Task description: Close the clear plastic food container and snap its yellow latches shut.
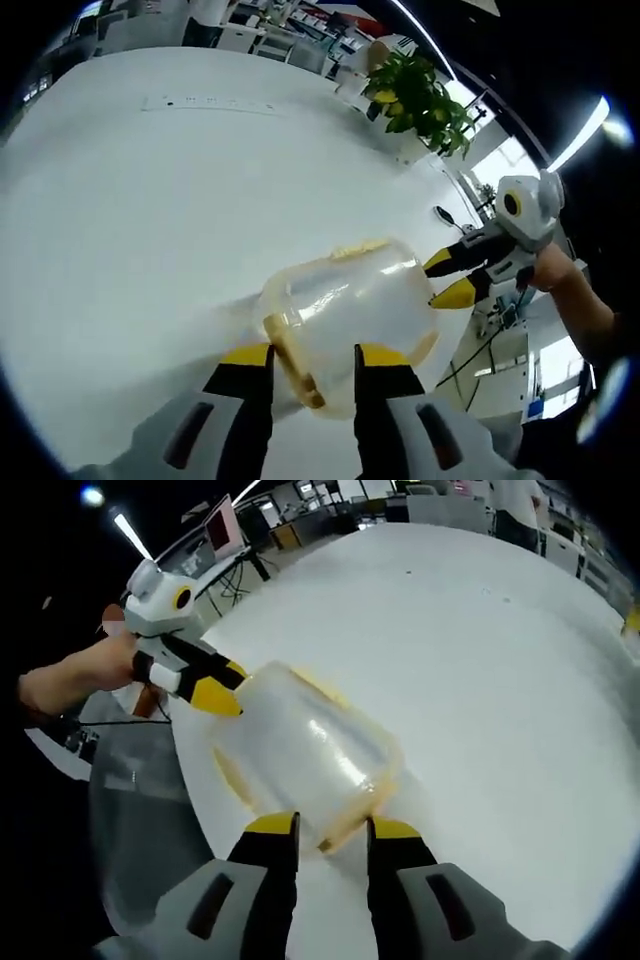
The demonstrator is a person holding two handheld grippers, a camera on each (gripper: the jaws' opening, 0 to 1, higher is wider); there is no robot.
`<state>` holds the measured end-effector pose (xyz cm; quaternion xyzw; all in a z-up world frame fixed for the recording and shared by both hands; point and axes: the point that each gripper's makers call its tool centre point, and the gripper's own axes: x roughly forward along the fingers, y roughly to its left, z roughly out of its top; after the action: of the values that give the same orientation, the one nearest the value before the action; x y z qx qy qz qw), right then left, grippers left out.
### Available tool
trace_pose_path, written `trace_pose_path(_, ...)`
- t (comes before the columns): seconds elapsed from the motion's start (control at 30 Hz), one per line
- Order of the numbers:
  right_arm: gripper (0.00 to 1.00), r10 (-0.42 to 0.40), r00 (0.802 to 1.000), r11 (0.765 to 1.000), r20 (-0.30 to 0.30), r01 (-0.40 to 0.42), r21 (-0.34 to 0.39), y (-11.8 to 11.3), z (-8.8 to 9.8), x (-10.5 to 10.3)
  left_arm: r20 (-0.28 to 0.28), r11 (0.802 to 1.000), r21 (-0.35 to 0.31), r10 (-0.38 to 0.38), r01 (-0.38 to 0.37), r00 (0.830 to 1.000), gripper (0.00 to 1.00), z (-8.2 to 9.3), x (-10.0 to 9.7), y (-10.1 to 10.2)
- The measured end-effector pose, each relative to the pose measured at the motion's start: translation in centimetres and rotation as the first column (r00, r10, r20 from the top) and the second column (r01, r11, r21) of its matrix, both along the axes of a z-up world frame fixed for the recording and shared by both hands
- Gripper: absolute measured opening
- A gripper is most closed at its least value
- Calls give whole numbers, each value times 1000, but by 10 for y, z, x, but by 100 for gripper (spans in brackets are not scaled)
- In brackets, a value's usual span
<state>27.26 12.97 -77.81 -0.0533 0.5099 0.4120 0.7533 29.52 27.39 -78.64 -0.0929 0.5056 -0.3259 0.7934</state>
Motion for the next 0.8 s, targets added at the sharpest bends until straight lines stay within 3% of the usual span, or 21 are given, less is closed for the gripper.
trace_pose_path(0.1,24,15,999,1000,34,-14,-8,2,1,0,17,1000,10,5,-5,1000,26,1,-2,1)
trace_pose_path(0.13,24,25,998,1000,53,-24,-15,2,2,1,70,999,35,-26,24,997,26,2,2,2)
trace_pose_path(0.23,25,63,992,997,113,-58,-50,3,2,3,126,996,78,-57,47,990,27,6,3,1)
trace_pose_path(0.33,26,120,977,990,177,-105,-93,4,4,5,192,987,137,-111,85,975,28,8,5,1)
trace_pose_path(0.53,29,221,931,970,289,-179,-167,8,7,9,302,952,266,-235,155,924,31,15,9,0)
trace_pose_path(0.57,29,251,915,963,314,-204,-176,9,7,10,327,940,299,-264,165,908,32,16,10,0)
trace_pose_path(0.6,28,328,876,941,353,-271,-202,13,9,8,350,929,328,-290,174,891,34,18,13,0)
trace_pose_path(0.67,27,367,849,926,381,-292,-241,13,11,8,383,903,372,-358,212,852,33,21,11,-5)
trace_pose_path(0.7,26,390,835,916,389,-307,-260,15,11,6,398,885,397,-404,242,824,31,23,9,-9)
trace_pose_path(0.73,25,434,801,897,413,-342,-279,19,12,6,412,866,422,-445,266,795,28,24,8,-12)
trace_pose_path(0.77,25,448,787,891,424,-354,-284,20,12,6,418,849,443,-480,288,771,25,25,6,-14)
trace_pose_path(0.8,26,436,794,897,424,-345,-277,21,12,6,426,817,474,-540,329,726,22,26,3,-20)
